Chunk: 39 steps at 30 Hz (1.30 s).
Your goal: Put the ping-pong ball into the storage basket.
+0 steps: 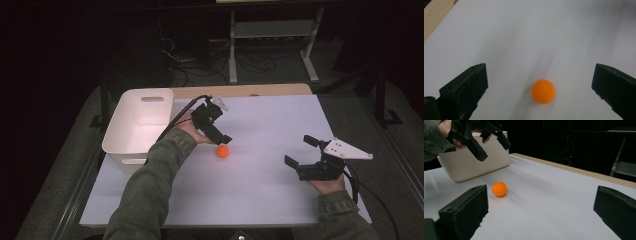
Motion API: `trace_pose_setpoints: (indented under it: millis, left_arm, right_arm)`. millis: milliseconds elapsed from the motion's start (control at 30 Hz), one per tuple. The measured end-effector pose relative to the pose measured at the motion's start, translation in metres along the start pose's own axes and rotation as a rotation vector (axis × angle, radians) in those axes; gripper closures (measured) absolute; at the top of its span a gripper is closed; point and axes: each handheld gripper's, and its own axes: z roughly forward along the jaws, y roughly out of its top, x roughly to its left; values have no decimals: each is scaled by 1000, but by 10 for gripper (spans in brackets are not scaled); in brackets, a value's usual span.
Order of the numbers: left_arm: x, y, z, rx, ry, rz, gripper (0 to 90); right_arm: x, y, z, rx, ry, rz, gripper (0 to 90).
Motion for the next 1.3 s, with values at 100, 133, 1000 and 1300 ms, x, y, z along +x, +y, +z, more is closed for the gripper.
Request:
trace_pose_setpoints:
  millis: [100, 133, 1000, 1300]
  left_arm:
    - [1, 0, 5, 19, -4, 2, 0]
    - [0, -1, 7, 21, -2, -3, 0]
    - [3, -6, 41, 133, -14, -7, 0]
    - [6, -11, 54, 188, -19, -22, 0]
  right_arm:
    - [0, 0, 0, 1, 1, 0, 0]
    - [0, 0, 0, 1, 1, 0, 0]
    - [1, -1, 1, 10, 4, -16, 0]
    - [1, -1, 1, 13, 5, -15, 0]
